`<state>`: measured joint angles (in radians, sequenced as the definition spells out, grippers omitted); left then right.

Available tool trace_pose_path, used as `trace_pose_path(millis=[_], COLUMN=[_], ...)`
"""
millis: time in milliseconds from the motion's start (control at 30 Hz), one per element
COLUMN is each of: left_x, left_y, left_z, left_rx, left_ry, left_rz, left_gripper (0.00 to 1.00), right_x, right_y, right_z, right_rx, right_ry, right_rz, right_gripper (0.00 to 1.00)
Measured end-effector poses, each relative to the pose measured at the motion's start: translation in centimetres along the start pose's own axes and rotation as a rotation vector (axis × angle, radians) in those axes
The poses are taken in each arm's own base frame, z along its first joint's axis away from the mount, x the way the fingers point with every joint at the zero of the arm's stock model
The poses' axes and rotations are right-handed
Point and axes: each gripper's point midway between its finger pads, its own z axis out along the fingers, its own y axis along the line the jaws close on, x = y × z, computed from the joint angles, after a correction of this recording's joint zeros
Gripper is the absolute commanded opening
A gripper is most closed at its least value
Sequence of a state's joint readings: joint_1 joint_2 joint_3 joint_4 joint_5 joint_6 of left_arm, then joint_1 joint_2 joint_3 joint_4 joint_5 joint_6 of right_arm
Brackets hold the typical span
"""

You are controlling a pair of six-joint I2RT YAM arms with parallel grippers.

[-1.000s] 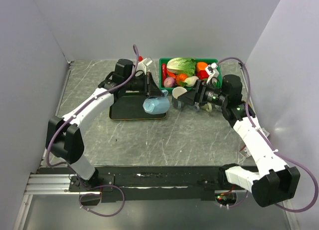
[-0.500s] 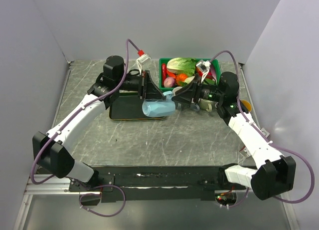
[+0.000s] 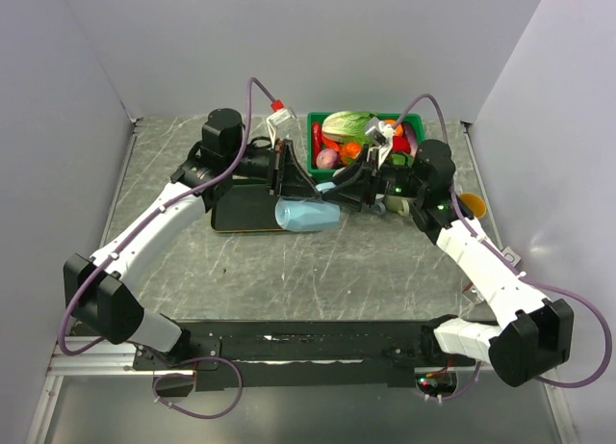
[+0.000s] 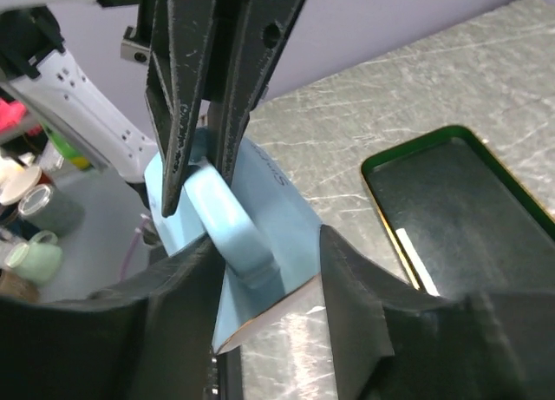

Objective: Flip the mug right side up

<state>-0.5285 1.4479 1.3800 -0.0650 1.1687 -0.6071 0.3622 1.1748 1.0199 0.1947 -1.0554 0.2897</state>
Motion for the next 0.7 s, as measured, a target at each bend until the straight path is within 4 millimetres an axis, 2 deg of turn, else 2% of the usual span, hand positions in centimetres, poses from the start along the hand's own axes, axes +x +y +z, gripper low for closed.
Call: trace_pose_path(millis=[67, 100, 167, 200, 267, 300, 367, 400, 467, 500, 567, 600, 700], left_x=[0.1, 0.1, 0.0, 0.0, 0.1, 0.1, 0.2, 0.2, 0.5, 0.6, 0.9, 1.2, 1.4], left_y=[0.0, 0.1, 0.2, 0.3, 0.2, 0.2, 0.4, 0.5, 0.7, 0.8, 1.2, 1.4, 2.5], left_z=[0.0, -0.1, -0.2, -0.4, -0.5, -0.5, -0.5, -0.5, -0.3, -0.2, -0.1, 0.0, 0.0], left_rx=[0.004, 0.003, 0.000, -0.002, 0.003, 0.004, 0.003, 0.000, -0.005, -0.005, -0.022, -0.031, -0.092], left_ry=[0.005, 0.004, 0.002, 0.002, 0.006, 0.008, 0.013, 0.015, 0.025, 0.032, 0.038, 0.044, 0.041], left_rz=[0.007, 0.014, 0.013, 0.007, 0.007, 0.008, 0.023, 0.031, 0.044, 0.046, 0.057, 0.051, 0.061], left_gripper=[0.01, 0.01, 0.01, 0.01, 0.04, 0.27, 0.45, 0.60, 0.70, 0.83, 0.90, 0.98, 0.96], right_x=[0.0, -0.1, -0.1, -0.1, 0.0, 0.0, 0.0, 0.1, 0.5, 0.9, 1.6, 2.0, 2.8], right_y=[0.3, 0.4, 0.5, 0.5, 0.6, 0.6, 0.6, 0.4, -0.2, -0.6, -1.3, -1.6, -2.8], right_z=[0.2, 0.3, 0.5, 0.4, 0.4, 0.4, 0.4, 0.4, 0.3, 0.2, -0.1, -0.3, -1.0], right_rx=[-0.010, -0.010, -0.009, -0.011, -0.014, -0.013, -0.001, 0.015, 0.057, 0.078, 0.113, 0.134, 0.211], right_ry=[0.008, 0.011, 0.019, 0.025, 0.037, 0.045, 0.060, 0.068, 0.090, 0.104, 0.131, 0.149, 0.202], right_rz=[-0.022, -0.033, -0.063, -0.075, -0.098, -0.105, -0.113, -0.111, -0.123, -0.125, -0.134, -0.139, -0.172], right_gripper=[0.32, 0.20, 0.04, 0.00, 0.00, 0.00, 0.00, 0.00, 0.00, 0.00, 0.00, 0.00, 0.00])
